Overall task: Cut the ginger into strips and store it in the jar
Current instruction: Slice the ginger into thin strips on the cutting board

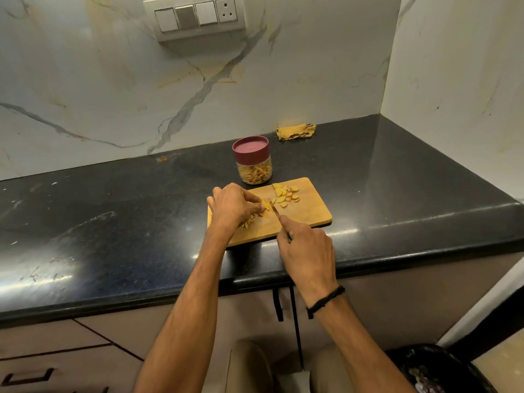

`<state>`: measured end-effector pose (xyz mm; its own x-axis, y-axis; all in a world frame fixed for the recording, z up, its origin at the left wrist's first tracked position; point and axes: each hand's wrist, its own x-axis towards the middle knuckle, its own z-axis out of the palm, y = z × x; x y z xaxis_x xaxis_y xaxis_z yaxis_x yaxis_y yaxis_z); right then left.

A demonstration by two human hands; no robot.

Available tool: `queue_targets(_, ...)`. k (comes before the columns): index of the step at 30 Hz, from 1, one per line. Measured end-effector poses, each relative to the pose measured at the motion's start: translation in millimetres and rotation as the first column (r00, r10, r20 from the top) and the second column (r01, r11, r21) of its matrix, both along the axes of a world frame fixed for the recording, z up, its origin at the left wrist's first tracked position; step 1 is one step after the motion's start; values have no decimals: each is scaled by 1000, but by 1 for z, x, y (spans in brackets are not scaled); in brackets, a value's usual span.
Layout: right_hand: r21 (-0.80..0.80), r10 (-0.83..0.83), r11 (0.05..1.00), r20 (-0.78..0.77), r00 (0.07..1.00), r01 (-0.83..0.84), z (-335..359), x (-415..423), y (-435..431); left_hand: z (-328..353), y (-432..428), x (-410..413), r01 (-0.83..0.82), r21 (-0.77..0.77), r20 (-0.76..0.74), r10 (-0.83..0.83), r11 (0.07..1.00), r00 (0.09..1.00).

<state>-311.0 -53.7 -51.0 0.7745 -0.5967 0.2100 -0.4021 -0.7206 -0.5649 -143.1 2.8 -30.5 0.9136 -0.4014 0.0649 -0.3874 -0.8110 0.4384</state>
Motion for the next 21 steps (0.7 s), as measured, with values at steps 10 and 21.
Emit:
queue_targets(10,49,-2,999,32,999,1,-4,10,0,-1,2,1,9,-8,4,-9,1000,1000)
queue_targets(21,70,-32,997,44,999,29,-3,15,-1,-1,0,1,5,-13,3,-5,1000,1000)
